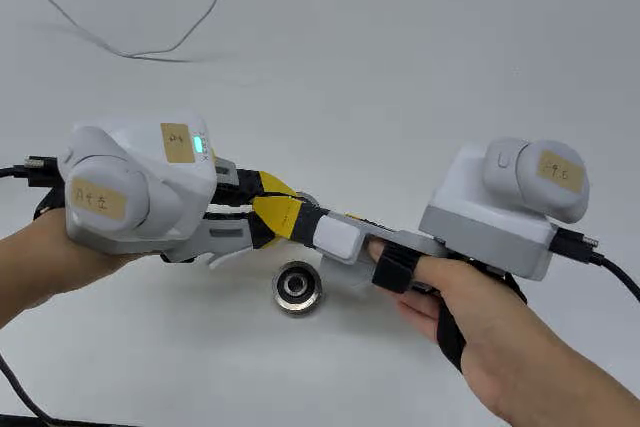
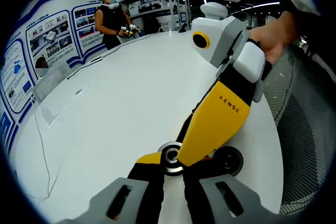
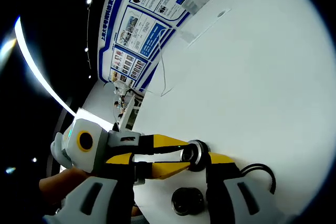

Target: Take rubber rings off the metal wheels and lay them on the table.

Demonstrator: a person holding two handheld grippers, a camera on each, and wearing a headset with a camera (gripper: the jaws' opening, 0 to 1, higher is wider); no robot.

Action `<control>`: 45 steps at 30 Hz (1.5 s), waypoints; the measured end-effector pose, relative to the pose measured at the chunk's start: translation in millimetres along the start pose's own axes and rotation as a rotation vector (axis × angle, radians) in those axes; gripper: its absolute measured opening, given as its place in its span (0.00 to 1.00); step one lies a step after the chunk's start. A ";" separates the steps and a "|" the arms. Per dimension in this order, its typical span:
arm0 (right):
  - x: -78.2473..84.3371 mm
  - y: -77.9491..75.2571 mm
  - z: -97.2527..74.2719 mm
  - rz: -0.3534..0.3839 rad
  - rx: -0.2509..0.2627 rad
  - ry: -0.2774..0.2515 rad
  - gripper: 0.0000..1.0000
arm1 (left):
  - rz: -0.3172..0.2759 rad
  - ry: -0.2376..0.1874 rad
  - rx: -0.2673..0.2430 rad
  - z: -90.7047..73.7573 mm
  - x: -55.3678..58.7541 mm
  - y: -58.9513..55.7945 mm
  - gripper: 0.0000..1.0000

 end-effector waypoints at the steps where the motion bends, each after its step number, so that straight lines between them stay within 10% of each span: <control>1: -0.8 0.8 2.7 0.002 0.008 0.002 0.57 | 0.000 0.000 0.005 0.3 -0.2 -0.4 0.13; 24: 5.5 0.9 -3.6 -0.041 0.008 0.082 0.55 | 0.006 0.004 0.006 0.0 -0.2 -0.3 0.13; 45: -0.9 -3.5 -6.3 -0.011 0.009 0.049 0.51 | 0.003 0.004 0.004 0.8 1.9 1.4 0.13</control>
Point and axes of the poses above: the centre of the closed fingertips' face, and the gripper's own axes: z roughly forward along the fingers, y roughly to its left, x roughly out of its underside, the point moved 3 cm from there along -z, roughly backward along the fingers, and after that the axes turned 15 degrees about -y, right-handed, at the moved point
